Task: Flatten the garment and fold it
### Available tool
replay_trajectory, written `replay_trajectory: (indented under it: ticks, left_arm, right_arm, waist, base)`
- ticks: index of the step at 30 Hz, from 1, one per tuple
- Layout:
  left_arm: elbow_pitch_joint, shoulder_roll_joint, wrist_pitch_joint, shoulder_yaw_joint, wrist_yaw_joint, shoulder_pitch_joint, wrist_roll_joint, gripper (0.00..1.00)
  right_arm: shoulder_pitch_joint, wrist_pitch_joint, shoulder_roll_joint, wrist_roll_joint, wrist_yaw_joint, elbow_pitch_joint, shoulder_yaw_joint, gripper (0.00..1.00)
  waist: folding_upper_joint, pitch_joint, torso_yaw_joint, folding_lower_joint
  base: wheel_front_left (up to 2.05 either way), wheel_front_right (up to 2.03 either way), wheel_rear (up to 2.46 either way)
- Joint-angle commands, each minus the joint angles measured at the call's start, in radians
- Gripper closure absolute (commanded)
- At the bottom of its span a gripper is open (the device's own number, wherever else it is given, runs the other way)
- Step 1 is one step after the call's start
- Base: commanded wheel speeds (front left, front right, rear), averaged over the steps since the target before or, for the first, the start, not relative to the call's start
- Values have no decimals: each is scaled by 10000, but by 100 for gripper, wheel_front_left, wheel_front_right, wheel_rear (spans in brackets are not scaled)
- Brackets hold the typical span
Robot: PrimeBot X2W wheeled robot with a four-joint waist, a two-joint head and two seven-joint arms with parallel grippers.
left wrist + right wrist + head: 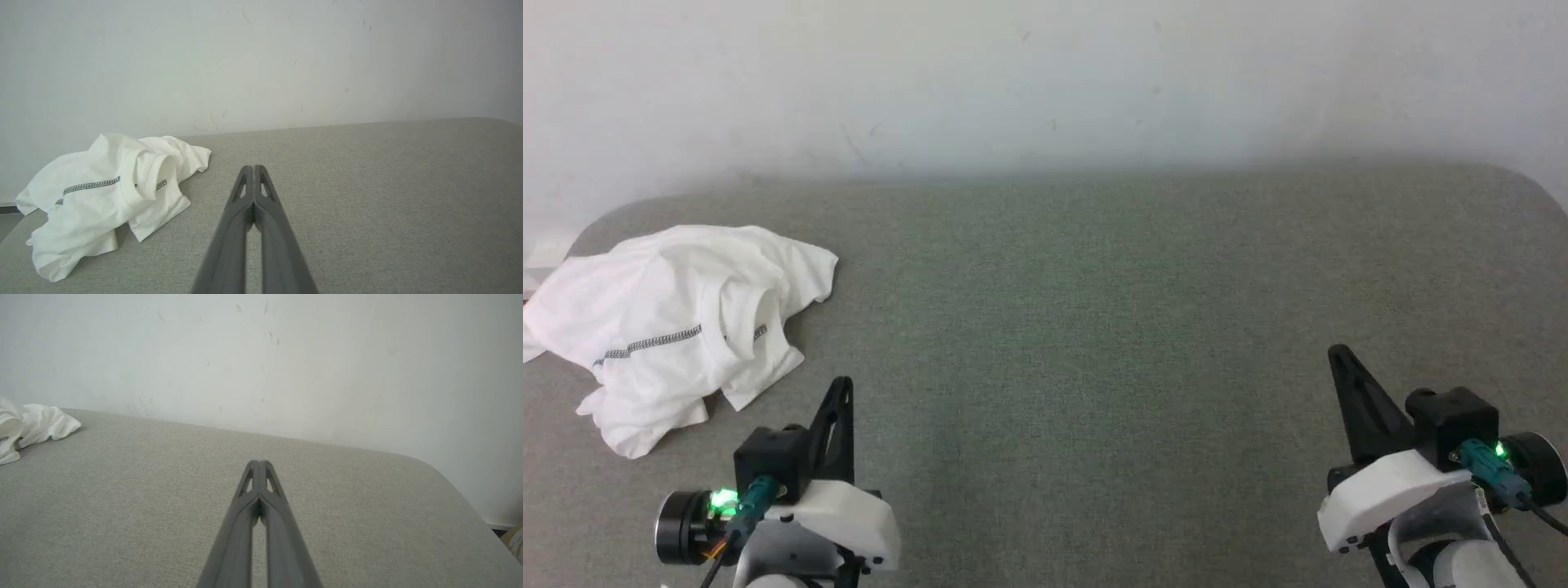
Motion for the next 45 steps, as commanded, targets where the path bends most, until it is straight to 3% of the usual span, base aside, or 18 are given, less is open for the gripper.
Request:
replay_trajectory:
  ticks: [1,26,27,45]
  left_arm:
    - [26,-43,1,41,64,-124,64,100]
    - [26,-43,1,41,64,-124,64,100]
    - [0,0,-1,0,0,0,-1,0]
    - [30,1,-265,96,-125,111,-276,0]
  right_arm:
    - [108,5,30,-53,-21,-35,3,100]
    - [108,5,30,-53,-21,-35,3,100]
    - [1,-2,0,1,0,0,-2,0]
    - [53,-266,-2,274,-2,107,-232,0]
  waist:
    - [0,0,0,0]
    - [0,0,0,0]
    - [0,0,0,0]
    - [0,42,38,0]
  base:
    - [0,0,0]
    - [0,0,0]
    - [0,0,0]
    - [0,0,0]
